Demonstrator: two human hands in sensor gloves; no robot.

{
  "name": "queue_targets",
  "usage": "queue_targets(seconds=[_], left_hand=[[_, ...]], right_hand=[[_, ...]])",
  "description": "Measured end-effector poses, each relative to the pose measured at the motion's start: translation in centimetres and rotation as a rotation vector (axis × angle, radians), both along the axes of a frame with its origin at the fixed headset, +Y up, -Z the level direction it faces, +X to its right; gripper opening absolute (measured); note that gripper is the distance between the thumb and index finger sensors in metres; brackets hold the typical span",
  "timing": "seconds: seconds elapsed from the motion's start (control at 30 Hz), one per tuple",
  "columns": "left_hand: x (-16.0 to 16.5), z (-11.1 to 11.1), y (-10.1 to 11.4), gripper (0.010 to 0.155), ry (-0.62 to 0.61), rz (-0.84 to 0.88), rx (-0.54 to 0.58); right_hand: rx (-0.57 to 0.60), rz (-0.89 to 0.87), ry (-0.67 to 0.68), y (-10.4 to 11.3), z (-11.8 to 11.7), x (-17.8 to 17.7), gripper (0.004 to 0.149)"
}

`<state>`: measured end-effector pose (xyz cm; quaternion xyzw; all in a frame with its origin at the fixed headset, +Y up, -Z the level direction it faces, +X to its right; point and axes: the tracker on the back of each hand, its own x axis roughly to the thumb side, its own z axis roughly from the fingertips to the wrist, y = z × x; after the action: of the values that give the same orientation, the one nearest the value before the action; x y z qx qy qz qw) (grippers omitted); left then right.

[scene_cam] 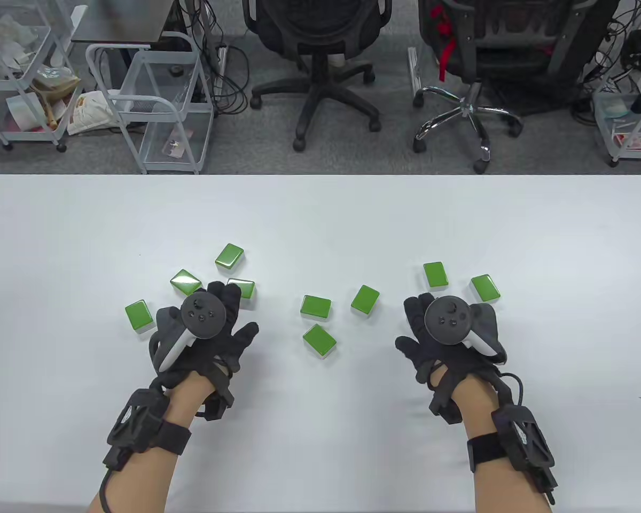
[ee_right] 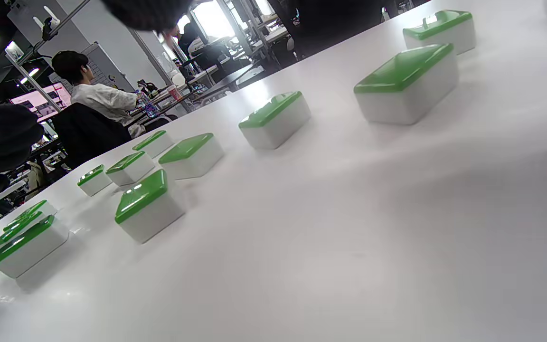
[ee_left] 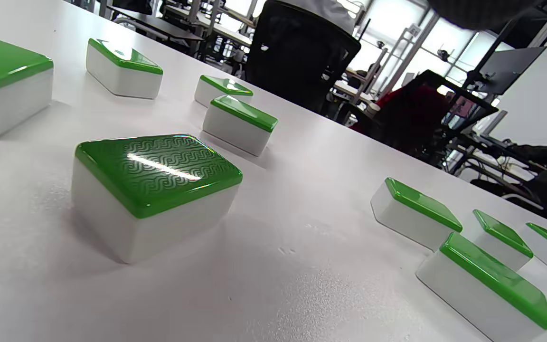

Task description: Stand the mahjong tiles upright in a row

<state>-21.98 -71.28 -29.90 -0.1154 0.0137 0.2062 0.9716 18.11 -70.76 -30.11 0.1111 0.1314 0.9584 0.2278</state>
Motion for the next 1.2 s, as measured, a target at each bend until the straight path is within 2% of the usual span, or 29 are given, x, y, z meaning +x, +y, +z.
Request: queue_targets(seconds=[0.27, 0.37, 0.5, 0.63, 0.73, 0.87, 0.97, 1.03, 1.2], left_hand=[[0.0, 0.0, 0.1, 0.082, -0.001, -0.003, 0.0], [-0.1, 0.0, 0.1, 0.082, 0.002, -0.004, 0.005], [-0.2, -0.1, 0.2, 0.082, 0.01, -0.003, 0.007], [-0.6, -0.1, 0.2, 0.082, 0.021, -0.012, 0.009], [-1.1, -0.2, 0.3, 0.082, 0.036, -0.011, 0.014], [-1.6, -0.3, 0.4, 0.082, 0.05, 0.002, 0.016], [-1.8, -0.4, 0.3, 0.082, 0.057, 0.001, 0.014], [-1.9, -0.4, 0.3, 0.082, 0.058, 0.002, 0.013], [-1.7, -0.5, 0.2, 0.082, 0.051, -0.012, 0.013]], right_hand=[[0.003, 0.01, 0.015, 0.1, 0.0, -0.2, 0.076], [0.046, 0.004, 0.036, 0.6, 0.2, -0.5, 0.075], [0.16, 0.023, 0.148, 2.0, 0.8, -2.6, 0.073], [0.278, 0.189, 0.341, 2.5, 1.6, -7.5, 0.07], [0.297, 0.345, 0.481, 1.8, 1.7, -12.0, 0.071], [0.319, 0.515, 0.628, 0.2, 1.6, -16.0, 0.075], [0.369, 0.638, 0.684, -0.6, 0.8, -18.0, 0.078], [0.358, 0.681, 0.701, -1.4, 0.2, -18.8, 0.079], [0.376, 0.771, 0.728, -2.8, -0.6, -19.6, 0.08]])
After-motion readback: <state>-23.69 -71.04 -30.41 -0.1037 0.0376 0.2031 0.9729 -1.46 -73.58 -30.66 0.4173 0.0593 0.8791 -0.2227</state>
